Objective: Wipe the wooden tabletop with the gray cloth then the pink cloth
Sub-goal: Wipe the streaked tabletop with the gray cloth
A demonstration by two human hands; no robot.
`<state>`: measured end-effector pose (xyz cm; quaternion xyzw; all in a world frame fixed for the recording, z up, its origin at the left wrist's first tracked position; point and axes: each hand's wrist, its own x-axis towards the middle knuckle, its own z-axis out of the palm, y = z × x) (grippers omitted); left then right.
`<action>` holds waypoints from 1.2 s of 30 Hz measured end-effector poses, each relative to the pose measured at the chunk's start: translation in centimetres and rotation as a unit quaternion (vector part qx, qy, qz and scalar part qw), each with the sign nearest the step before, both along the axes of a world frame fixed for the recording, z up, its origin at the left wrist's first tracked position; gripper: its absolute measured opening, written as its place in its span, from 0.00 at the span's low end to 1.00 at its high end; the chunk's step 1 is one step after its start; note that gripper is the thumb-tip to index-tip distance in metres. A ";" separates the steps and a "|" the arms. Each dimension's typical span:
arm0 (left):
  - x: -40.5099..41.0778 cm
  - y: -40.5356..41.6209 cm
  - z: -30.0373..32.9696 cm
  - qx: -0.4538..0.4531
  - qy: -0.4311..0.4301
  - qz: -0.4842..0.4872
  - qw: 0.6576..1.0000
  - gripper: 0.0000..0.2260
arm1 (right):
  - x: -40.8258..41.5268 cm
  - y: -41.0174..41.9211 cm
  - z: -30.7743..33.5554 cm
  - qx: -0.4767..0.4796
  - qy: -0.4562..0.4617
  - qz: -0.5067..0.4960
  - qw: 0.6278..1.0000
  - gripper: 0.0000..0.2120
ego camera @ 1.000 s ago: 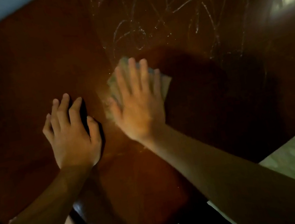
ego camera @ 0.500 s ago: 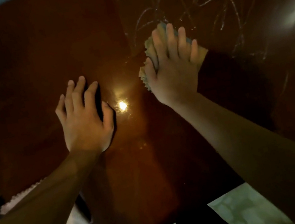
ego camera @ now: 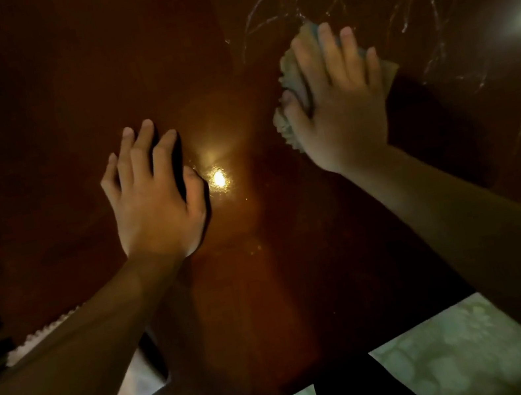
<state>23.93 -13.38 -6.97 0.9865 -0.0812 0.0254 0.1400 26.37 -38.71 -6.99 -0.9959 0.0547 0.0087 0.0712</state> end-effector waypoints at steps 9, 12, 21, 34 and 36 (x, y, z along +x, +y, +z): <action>0.0 -0.3 0.5 0.007 0.011 0.003 1.000 0.22 | -1.1 10.1 0.0 0.009 -0.006 -0.010 1.000 0.30; 0.0 -0.1 0.4 0.020 0.007 0.000 1.000 0.22 | -1.8 11.7 -0.2 0.025 -0.015 0.043 0.999 0.30; -0.1 -0.3 0.3 0.005 0.002 0.001 1.000 0.21 | 3.9 1.1 -0.2 -0.014 -0.011 -0.029 0.999 0.32; 0.0 -0.4 0.7 0.013 0.011 0.008 1.000 0.21 | 3.6 10.4 0.2 0.019 -0.017 0.067 0.997 0.31; 0.0 -0.4 0.6 0.009 0.013 0.009 1.000 0.22 | 4.3 7.7 0.0 0.015 -0.012 0.109 0.994 0.31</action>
